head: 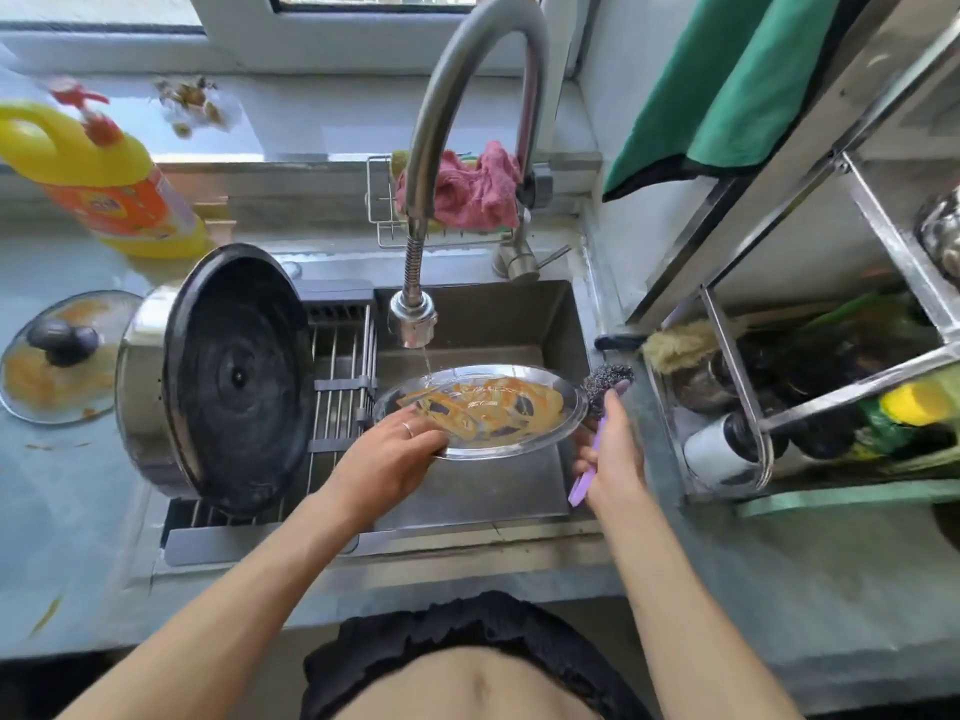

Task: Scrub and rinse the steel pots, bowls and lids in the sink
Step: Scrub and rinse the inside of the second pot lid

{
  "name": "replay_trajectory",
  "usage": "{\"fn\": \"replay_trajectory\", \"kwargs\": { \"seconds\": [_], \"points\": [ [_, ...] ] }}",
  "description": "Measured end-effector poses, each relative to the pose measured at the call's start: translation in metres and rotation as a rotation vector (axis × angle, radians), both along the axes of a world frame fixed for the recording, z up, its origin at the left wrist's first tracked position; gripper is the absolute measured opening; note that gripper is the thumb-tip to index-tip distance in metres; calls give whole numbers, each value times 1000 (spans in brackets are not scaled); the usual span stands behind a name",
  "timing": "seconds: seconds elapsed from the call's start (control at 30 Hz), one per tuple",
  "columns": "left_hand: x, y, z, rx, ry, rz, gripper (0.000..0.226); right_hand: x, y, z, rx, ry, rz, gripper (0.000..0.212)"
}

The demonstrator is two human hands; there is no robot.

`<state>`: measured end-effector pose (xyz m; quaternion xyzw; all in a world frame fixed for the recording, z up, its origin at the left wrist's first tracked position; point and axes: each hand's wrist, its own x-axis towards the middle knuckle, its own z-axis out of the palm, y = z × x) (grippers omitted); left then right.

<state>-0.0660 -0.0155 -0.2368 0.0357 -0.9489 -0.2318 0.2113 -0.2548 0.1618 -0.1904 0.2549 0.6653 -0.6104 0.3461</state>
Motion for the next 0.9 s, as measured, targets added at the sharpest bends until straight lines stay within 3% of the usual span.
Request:
{"fn": "replay_trajectory", "kwargs": {
  "seconds": [0.07,0.2,0.3,0.37,0.43,0.5,0.53,0.6,0.67,0.8,0.9],
  "points": [
    [7,-7,0,-57,19,-30,52,7,-6,-4,-43,-21,-11,40],
    [22,-19,-9,-105,1,-59,41,20,-15,-15,180,69,131,31],
    [28,-16,-17,21,-28,154,27,24,-22,-16,230,102,116,25],
    [35,-12,-12,463,-72,388,54,29,-24,-18,250,122,85,26],
    [33,-6,0,1202,-21,562,81,31,-23,-19,247,132,60,27],
    [23,0,10,1766,28,629,74,38,-24,-20,226,139,73,26],
    [18,1,12,1878,-2,668,60,42,-25,-22,220,150,103,26],
    [8,6,13,1938,-58,811,38,50,-22,-22,253,209,233,24],
    [5,6,7,1903,-67,902,28,48,-15,-19,416,368,479,21],
    [9,-2,9,1739,-7,853,19,36,-3,-7,607,737,920,29],
    [7,-5,14,1638,76,819,18,41,-12,-2,628,833,1147,28]
  ]
}}
